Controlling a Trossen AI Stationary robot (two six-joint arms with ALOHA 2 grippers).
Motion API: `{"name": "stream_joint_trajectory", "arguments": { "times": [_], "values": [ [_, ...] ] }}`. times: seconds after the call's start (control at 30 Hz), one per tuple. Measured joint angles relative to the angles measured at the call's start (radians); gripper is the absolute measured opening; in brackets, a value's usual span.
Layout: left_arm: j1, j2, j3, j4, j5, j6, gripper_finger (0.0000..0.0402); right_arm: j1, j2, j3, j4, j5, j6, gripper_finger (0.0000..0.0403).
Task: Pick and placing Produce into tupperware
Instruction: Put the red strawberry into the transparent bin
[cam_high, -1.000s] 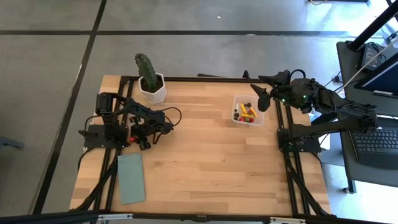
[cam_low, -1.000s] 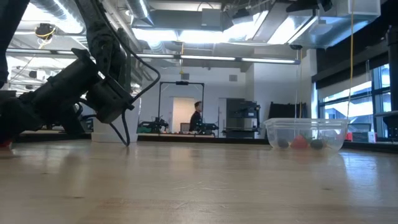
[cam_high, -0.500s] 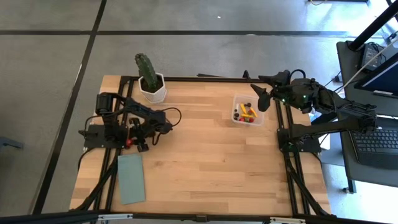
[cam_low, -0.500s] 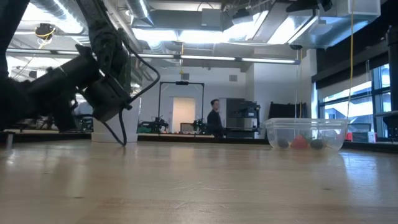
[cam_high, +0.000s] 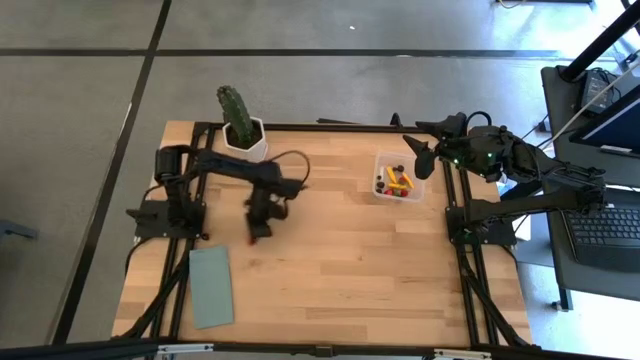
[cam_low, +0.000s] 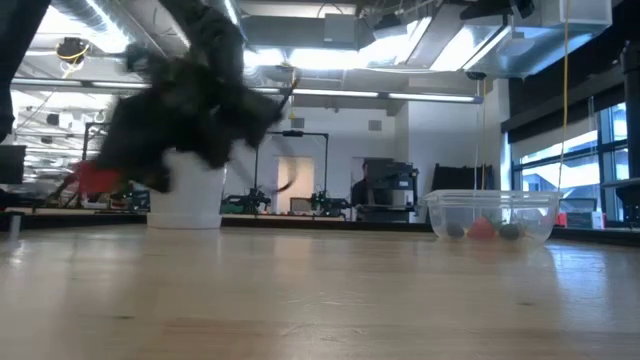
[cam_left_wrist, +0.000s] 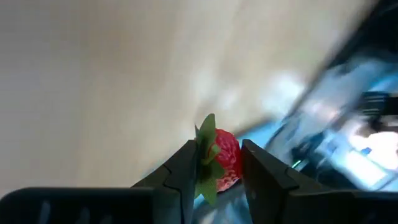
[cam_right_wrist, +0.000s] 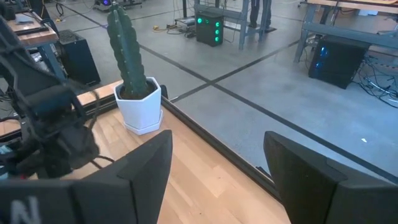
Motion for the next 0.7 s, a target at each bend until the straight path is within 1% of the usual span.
{"name": "stream_joint_trajectory", "arguments": {
  "times": [0.1, 0.17, 0.23, 0.3, 0.4, 0.5, 0.6, 0.7],
  "values": [
    [0.019, 0.0, 0.084, 0.166, 0.13, -0.021, 0.0101, 0.0, 0.0, 0.0, 0.001, 0.0, 0.0, 0.0255],
    [0.034, 0.0, 0.135, 0.304, 0.161, -0.063, 0.0102, 0.0, 0.0, 0.0, 0.004, 0.0, -0.001, 0.0255],
    [0.049, 0.0, 0.186, 0.483, 0.15, -0.122, 0.0101, 0.0, 0.0, 0.0, 0.004, 0.0, -0.002, 0.0255],
    [0.063, 0.0, 0.231, 0.679, 0.09, -0.185, 0.0099, 0.0, -0.001, 0.0, 0.004, 0.0, -0.003, 0.0255],
    [0.079, 0.0, 0.289, 0.96, -0.025, -0.246, 0.0096, 0.0, -0.001, 0.0, 0.004, 0.0, -0.003, 0.0255],
    [0.088, 0.014, 0.347, 1.187, -0.185, -0.271, 0.0099, 0.0, -0.001, 0.0, 0.004, 0.0, -0.003, 0.0255],
    [0.091, 0.066, 0.411, 1.319, -0.329, -0.274, 0.0097, 0.0, -0.001, 0.0, 0.01, 0.0, -0.003, 0.0255],
    [0.091, 0.157, 0.492, 1.375, -0.384, -0.275, 0.0092, 0.0, -0.001, 0.0, 0.02, 0.0, -0.003, 0.0255]
  ]
}}
